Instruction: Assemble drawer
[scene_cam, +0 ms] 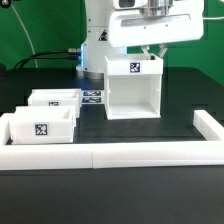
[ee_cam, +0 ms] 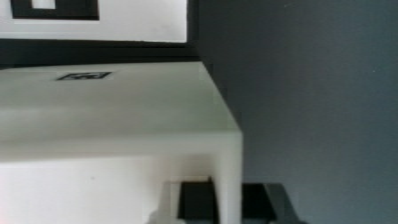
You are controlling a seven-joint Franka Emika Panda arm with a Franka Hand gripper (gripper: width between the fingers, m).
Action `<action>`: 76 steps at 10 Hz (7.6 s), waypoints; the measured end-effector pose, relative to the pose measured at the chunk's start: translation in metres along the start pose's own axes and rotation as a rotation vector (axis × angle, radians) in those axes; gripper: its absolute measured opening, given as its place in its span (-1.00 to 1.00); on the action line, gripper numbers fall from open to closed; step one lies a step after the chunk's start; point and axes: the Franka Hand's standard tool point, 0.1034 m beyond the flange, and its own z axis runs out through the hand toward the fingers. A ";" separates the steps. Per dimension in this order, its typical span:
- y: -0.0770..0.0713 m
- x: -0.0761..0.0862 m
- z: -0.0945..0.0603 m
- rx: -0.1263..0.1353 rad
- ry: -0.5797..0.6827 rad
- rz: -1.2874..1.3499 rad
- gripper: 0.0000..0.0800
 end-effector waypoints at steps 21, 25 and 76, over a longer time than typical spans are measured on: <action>0.005 0.194 -0.010 0.076 0.151 0.244 -0.89; -0.001 0.197 -0.013 0.107 0.158 0.511 -0.89; 0.057 0.221 -0.057 0.146 0.088 0.295 0.62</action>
Offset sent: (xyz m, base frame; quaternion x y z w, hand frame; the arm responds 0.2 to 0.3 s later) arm 0.0549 -0.0118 0.0000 0.0102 -0.0082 -0.0087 0.9999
